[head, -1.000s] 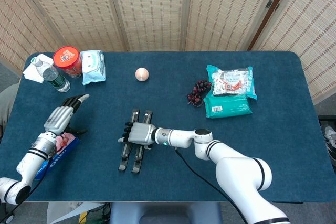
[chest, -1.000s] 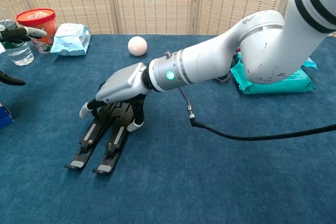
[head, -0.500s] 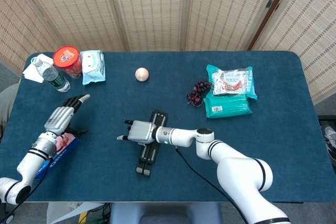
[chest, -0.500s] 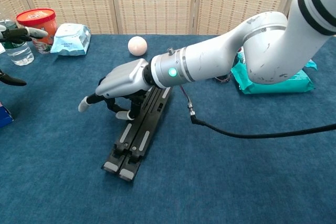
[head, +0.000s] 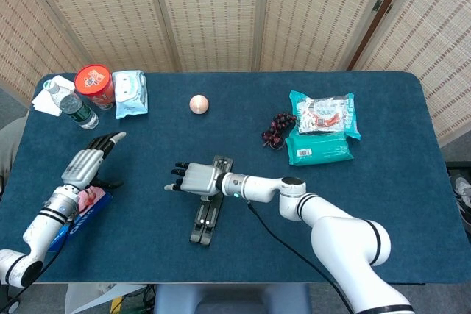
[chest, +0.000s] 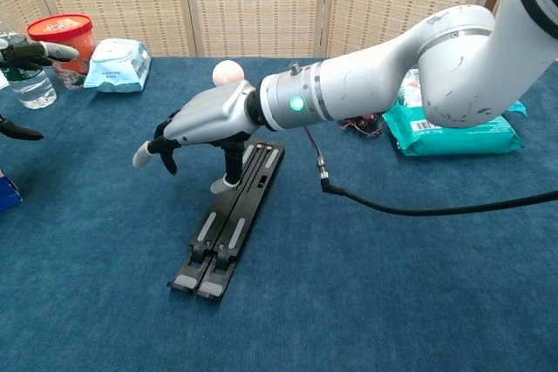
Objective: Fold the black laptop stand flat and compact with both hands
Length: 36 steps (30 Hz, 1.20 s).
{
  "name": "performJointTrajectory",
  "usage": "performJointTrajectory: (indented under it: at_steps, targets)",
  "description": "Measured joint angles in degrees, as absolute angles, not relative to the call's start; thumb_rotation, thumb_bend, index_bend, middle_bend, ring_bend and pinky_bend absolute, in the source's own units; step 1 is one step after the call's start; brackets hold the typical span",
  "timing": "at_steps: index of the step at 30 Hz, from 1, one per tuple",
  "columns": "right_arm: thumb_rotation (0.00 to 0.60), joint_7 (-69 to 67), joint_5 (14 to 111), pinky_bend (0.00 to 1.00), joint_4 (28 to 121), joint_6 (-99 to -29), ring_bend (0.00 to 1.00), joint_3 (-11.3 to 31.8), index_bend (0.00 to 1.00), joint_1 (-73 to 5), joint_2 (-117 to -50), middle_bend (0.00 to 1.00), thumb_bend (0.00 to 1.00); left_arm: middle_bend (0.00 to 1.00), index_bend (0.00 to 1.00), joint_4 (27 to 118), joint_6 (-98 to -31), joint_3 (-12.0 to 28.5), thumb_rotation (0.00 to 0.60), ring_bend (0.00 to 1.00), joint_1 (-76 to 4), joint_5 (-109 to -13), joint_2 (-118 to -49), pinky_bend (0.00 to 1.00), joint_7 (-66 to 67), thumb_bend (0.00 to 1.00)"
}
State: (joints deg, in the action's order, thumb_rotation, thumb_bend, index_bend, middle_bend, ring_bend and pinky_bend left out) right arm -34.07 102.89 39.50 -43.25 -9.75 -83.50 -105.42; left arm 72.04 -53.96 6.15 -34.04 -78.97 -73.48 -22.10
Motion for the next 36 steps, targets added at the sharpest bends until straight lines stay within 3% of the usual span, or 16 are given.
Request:
performJointTrajectory:
  at_steps: [9, 19, 27, 36]
  targets:
    - [0.600, -24.17, 97.96, 0.00, 49.29, -45.44, 0.00, -5.93, 0.00, -79.45, -97.15, 0.14, 0.22, 0.05, 0.00, 73.78, -55.24, 6.06, 0.600, 0.00, -33.55, -79.54, -71.98, 0.00, -20.82, 0.13]
    - [0.600, -0.47, 84.22, 0.00, 73.23, -48.96, 0.00, -1.09, 0.00, -68.48, -80.45, 0.12, 0.12, 0.06, 0.00, 77.27, -57.34, 5.99, 0.600, 0.00, -32.09, -79.28, -69.08, 0.00, -17.97, 0.13]
    - [0.600, 11.61, 73.54, 0.00, 88.39, -59.07, 0.00, 0.43, 0.00, -54.93, -67.50, 0.12, 0.12, 0.06, 0.00, 80.11, -60.95, 5.85, 0.600, 0.00, -29.41, -77.93, -66.82, 0.00, -13.02, 0.13]
    - [0.600, 13.37, 71.85, 0.00, 94.02, -69.76, 0.00, -0.80, 0.00, -42.48, -62.22, 0.12, 0.13, 0.07, 0.00, 81.86, -68.42, 5.97, 0.600, 0.00, -25.47, -77.68, -65.65, 0.00, -7.64, 0.13]
